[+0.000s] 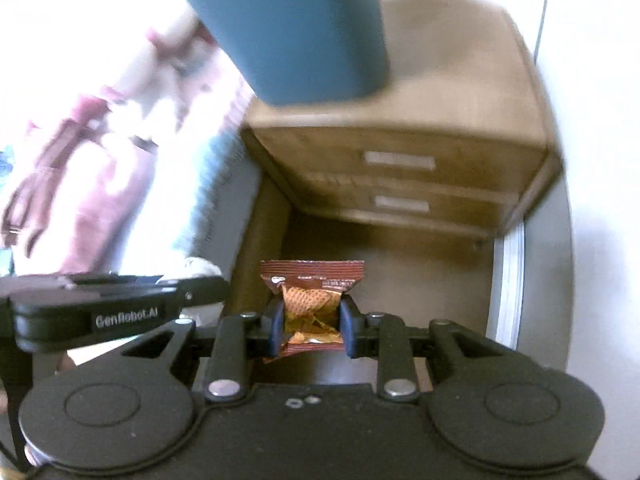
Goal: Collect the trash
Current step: 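Lift the tissue and orange packet with both grippers over the wastebasket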
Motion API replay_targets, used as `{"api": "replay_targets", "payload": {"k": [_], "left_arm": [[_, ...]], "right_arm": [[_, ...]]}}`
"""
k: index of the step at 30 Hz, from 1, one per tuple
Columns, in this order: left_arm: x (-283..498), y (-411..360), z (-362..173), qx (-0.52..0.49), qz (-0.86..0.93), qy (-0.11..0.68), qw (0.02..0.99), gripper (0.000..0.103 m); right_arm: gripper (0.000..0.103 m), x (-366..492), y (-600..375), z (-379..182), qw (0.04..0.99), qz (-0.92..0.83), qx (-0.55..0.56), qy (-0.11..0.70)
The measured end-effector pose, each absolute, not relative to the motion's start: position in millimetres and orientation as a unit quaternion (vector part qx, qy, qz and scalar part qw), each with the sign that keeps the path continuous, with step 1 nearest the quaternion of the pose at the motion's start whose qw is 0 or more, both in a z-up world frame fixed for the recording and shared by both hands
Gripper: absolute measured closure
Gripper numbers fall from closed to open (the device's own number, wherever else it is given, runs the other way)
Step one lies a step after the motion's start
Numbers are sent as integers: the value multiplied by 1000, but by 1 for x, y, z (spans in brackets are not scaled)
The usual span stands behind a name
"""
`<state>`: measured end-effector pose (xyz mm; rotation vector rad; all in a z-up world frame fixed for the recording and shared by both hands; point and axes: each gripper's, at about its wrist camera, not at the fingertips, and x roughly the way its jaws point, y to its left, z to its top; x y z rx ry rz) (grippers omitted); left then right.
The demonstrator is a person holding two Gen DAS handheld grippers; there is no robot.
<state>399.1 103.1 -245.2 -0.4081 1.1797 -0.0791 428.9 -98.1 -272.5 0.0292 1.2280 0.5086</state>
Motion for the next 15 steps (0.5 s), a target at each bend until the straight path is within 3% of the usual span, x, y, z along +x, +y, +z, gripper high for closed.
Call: {"api": "replay_targets", "payload": {"k": [7,15], "left_arm": [[390,129,-136,-176,-44,483,857,78],[400,151,-57,-163,-71,420,890,78]], "right_arm": [[76,421,-79,-170,822,255,9,508],[76,419,-73,-90,864,250,12,438]]}}
